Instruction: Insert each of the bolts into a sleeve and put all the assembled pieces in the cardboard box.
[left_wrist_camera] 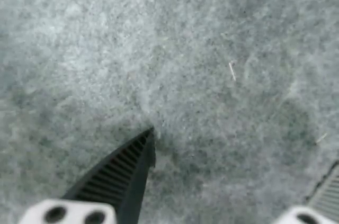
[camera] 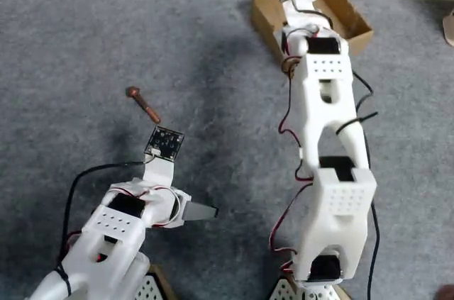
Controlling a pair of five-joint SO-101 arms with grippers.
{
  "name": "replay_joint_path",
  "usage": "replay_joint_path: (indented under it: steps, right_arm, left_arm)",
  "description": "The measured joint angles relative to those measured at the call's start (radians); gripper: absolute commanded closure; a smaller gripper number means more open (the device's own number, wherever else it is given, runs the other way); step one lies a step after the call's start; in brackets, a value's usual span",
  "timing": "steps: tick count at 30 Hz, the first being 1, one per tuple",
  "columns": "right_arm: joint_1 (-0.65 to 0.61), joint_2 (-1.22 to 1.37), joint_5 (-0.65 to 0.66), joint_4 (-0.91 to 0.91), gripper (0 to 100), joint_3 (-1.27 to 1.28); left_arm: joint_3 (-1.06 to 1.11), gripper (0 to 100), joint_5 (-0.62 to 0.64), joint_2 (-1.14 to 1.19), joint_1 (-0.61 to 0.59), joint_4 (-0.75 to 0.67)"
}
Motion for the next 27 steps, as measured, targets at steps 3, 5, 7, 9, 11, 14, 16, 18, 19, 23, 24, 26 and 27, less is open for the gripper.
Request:
replay_joint_path:
  steps: [3, 5, 7, 9, 11, 14, 16, 18, 19, 23, 24, 26, 27]
  right_arm:
    - [0.000, 0.072, 0.029, 0.032, 99.4, -0.104]
    - [0.000, 0.124, 0.055, 0.043, 99.4, -0.169]
    - [0.000, 0.176, 0.071, 0.046, 99.4, -0.222]
    - [0.000, 0.222, 0.083, 0.046, 99.4, -0.276]
    - [0.000, 0.262, 0.101, 0.046, 99.4, -0.325]
    - [0.000, 0.321, 0.118, 0.046, 98.5, -0.385]
    - [0.000, 0.353, 0.120, 0.046, 94.9, -0.422]
    - [0.000, 0.379, 0.120, 0.046, 89.8, -0.454]
    - [0.000, 0.387, 0.120, 0.046, 87.7, -0.465]
    - [0.000, 0.393, 0.120, 0.114, 86.8, -0.480]
    - [0.000, 0.391, 0.120, 0.137, 86.8, -0.486]
    - [0.000, 0.391, 0.114, 0.173, 86.8, -0.496]
    - [0.000, 0.391, 0.095, 0.187, 86.8, -0.496]
  left_arm:
    - [0.000, 54, 0.000, 0.000, 0.000, 0.000]
    - [0.000, 54, 0.000, 0.000, 0.000, 0.000]
    - [0.000, 54, 0.000, 0.000, 0.000, 0.000]
    - [0.000, 54, 0.000, 0.000, 0.000, 0.000]
    - [0.000, 54, 0.000, 0.000, 0.000, 0.000]
    - [0.000, 54, 0.000, 0.000, 0.000, 0.000]
    - [0.000, 54, 0.000, 0.000, 0.000, 0.000]
    - [0.000, 54, 0.000, 0.000, 0.000, 0.000]
    - [0.000, 54, 0.000, 0.000, 0.000, 0.000]
    - [0.000, 54, 0.000, 0.000, 0.000, 0.000]
    - [0.000, 54, 0.000, 0.002, 0.000, 0.000]
    - [0.000, 54, 0.000, 0.002, 0.000, 0.000]
    - [0.000, 54, 0.000, 0.002, 0.000, 0.000]
